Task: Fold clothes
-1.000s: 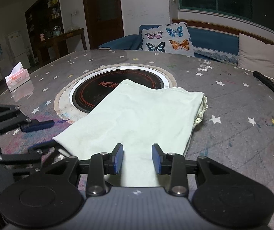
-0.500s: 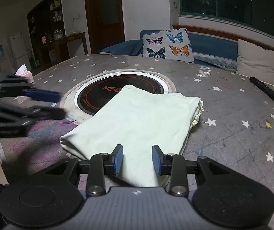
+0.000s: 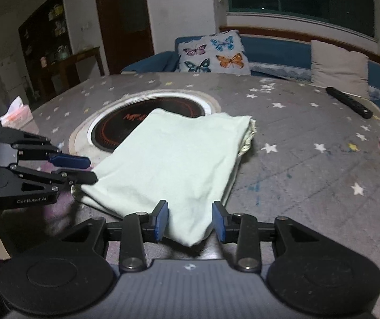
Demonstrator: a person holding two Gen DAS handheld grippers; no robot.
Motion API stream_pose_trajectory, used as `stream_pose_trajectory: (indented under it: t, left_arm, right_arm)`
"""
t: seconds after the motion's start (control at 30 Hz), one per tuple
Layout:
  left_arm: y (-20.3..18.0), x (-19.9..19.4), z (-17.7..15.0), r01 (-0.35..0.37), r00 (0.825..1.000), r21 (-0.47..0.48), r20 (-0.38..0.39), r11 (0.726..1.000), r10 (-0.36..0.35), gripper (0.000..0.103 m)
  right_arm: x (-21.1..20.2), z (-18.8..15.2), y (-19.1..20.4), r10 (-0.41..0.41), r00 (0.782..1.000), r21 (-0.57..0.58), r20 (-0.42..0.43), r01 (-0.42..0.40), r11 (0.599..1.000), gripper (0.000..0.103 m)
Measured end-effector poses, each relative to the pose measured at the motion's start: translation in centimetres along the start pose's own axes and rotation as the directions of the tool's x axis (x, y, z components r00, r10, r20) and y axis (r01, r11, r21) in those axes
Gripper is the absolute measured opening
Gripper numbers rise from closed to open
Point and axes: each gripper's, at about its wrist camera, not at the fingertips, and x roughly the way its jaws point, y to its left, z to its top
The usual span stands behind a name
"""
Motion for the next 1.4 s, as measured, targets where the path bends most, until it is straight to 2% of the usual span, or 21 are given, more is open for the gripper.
stream_pose_trajectory:
  t: [0.27,0.5,0.7,0.9,0.97,1.0,1.1,1.27,1.4]
  left_arm:
    - [-0.2,0.1,-0.2,0.006,1.000,0.011,-0.006,1.000,-0.006,0.026]
    - [-0.1,-0.1,1.3,0.015,0.999,0.003,0.040,1.000,-0.015,0.026]
    - [0.2,1.0,1.4,0.014,1.000,0.005,0.019,1.000,-0.014,0.026]
    - [1.1,1.8,0.7,0.016,1.000,-0.017,-0.018,1.000,-0.016,0.026]
    - [1.3,1.9,0.6,0.014,1.000,-0.019,-0.023,1.000,-0.014,0.026]
    - [1.5,1.8,0.7,0.014,1.000,-0.023,-0.025,1.000,-0.014,0.026]
    - [2.2,1.9,1.4,0.011,1.000,-0.045,-0.018,0.999,-0.012,0.026]
    - [3.4,2.2,2.9,0.004,1.000,-0.086,-0.002,0.996,-0.004,0.026]
    - [4.8,3.8,4.7,-0.011,1.000,-0.120,0.003,0.993,0.011,0.026]
  right_arm:
    - [0.5,-0.7,-0.5,-0.012,0.998,0.026,-0.054,0.013,1.000,0.035]
    - [-0.1,2.2,-0.3,-0.019,0.999,-0.004,0.032,0.019,1.000,0.035]
    - [3.2,4.8,-0.1,-0.016,0.999,-0.037,0.045,0.017,0.999,0.034]
    - [7.2,6.5,-1.3,-0.034,0.999,0.006,0.029,0.034,0.999,0.032]
    - [8.7,6.6,-2.2,-0.046,0.999,0.030,0.000,0.046,0.999,0.030]
    - [9.2,6.6,-2.6,-0.049,0.999,0.042,-0.010,0.049,0.998,0.024]
    - [9.5,6.8,-3.5,-0.047,0.999,0.077,-0.011,0.047,0.996,0.021]
    - [9.1,8.0,-3.3,-0.058,0.998,0.065,0.025,0.057,0.996,0.021]
    - [10.6,8.6,-4.0,-0.076,0.997,0.074,0.004,0.076,0.994,0.021]
